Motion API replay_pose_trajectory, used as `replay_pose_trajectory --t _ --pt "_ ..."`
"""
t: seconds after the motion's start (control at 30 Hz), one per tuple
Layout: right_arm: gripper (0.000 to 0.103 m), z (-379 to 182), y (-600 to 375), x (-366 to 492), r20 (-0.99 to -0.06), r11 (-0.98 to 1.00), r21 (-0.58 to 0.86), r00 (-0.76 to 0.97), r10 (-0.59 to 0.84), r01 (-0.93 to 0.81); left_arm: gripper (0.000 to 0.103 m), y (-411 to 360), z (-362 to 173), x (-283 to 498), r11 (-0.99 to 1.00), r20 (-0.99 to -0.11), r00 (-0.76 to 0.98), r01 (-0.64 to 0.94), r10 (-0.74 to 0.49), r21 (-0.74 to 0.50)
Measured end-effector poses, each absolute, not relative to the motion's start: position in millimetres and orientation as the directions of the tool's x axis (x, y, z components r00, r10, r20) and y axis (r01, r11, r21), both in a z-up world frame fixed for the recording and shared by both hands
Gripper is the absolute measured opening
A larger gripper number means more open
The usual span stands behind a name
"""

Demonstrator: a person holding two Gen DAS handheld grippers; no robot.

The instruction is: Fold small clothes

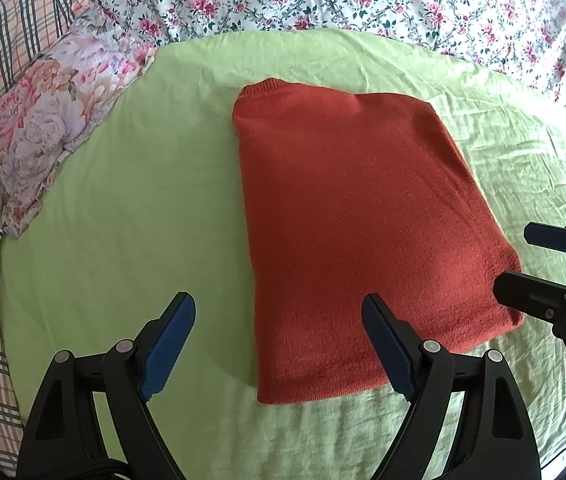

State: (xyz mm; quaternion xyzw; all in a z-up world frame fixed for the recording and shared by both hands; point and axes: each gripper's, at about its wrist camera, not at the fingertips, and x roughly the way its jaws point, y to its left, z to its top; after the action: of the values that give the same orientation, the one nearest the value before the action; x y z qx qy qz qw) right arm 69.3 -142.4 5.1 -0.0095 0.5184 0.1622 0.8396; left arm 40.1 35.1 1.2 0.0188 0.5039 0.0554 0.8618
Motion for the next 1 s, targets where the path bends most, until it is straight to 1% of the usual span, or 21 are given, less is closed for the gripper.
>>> replay_pose_trajectory --t 1.0 --pt "0.102 1 -150 82 -0.870 0.955 0.169 0.418 0.260 -0.242 0.087 36 -3 49 0.993 -0.872 0.476 -0.081 0.116 0.088"
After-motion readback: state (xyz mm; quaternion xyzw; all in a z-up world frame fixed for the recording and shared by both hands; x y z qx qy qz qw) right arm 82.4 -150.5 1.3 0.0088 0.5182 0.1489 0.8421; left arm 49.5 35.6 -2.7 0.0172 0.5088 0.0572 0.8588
